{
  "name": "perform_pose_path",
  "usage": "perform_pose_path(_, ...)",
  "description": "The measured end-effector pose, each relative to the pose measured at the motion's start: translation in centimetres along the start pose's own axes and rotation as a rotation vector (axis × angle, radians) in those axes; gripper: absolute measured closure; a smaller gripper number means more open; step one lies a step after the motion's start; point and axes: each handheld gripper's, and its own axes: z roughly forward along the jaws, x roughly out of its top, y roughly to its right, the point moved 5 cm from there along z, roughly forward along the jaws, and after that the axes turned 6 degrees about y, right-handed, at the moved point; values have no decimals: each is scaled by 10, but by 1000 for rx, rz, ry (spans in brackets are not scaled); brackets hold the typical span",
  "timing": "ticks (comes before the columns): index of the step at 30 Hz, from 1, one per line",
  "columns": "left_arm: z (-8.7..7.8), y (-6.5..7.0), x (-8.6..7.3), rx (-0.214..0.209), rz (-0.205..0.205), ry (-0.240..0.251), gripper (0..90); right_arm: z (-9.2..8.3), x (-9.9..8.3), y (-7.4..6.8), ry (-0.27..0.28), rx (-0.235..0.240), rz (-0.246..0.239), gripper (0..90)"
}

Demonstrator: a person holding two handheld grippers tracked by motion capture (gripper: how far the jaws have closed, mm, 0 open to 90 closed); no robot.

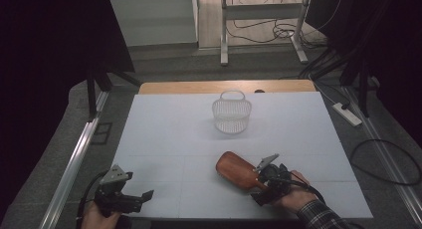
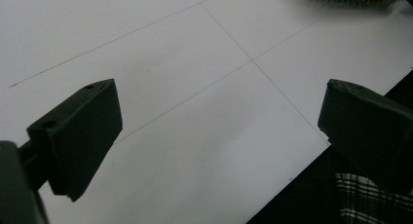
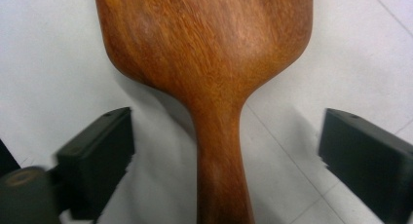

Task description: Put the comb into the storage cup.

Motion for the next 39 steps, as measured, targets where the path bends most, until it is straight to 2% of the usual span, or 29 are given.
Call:
perform_pose_path(6,0,0,0,0,1,-2,32,-3,1,-1,14,-9,-17,346)
perform_pose_path(10,0,0,0,1,2,-3,32,-6,2,-1,28,7,-26,510)
perform_pose_path(17,0,0,0,1,2,-3,32,-7,1,-2,16,38,-40,692)
perform_pose_path(25,0,0,0,0,0,1,32,-8,1,-4,1,47,-52,721)
perform_pose_path(27,0,0,0,0,-2,2,32,-9,1,-4,9,51,-34,724)
perform_pose_path(39,-2,-1,1,-1,-6,20,21,-14,2,-6,65,32,-15,726)
